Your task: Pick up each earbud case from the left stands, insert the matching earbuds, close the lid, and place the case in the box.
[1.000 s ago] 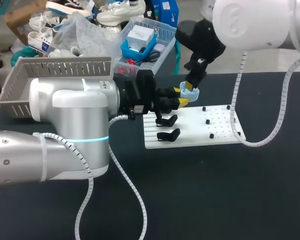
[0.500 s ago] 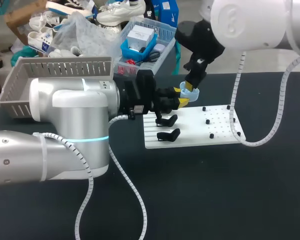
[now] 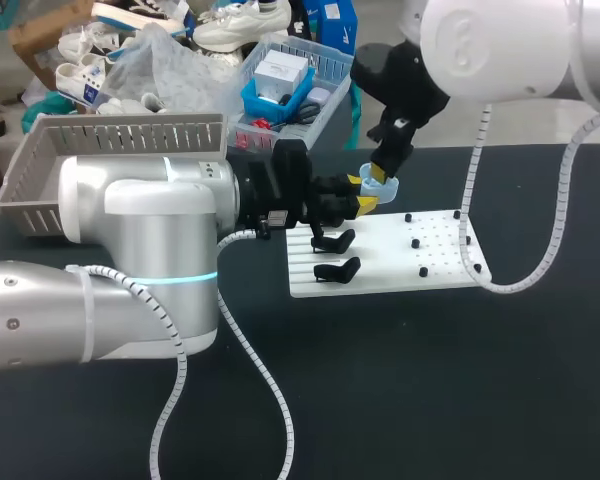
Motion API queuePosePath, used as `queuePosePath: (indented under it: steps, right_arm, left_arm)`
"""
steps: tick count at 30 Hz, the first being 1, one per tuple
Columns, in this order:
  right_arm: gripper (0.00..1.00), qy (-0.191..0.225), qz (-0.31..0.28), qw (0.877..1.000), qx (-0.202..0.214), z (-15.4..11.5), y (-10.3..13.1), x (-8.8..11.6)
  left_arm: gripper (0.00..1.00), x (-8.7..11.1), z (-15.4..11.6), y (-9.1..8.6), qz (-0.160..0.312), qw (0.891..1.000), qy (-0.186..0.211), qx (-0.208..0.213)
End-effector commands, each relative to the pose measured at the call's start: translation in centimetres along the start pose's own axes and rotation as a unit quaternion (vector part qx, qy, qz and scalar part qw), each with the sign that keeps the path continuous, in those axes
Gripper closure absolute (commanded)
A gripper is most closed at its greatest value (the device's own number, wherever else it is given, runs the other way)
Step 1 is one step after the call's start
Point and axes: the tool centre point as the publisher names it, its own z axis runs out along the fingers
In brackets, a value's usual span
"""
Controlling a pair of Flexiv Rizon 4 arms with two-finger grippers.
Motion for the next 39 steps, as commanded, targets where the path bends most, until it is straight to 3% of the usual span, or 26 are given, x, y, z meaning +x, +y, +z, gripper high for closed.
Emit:
queuePosePath:
  steps: [1,39]
  right_arm:
    - [1.0,0.001,0.0,1.0,-0.001,0.17,0.13,-0.34]
    - [1.0,0.011,0.0,1.0,0.004,0.75,0.13,-0.23]
  left_arm:
    - [1.0,0.08,0.02,-0.03,0.0,1.0,-0.002,-0.001]
    - [1.0,0.08,0.02,-0.03,0.0,1.0,-0.002,-0.001]
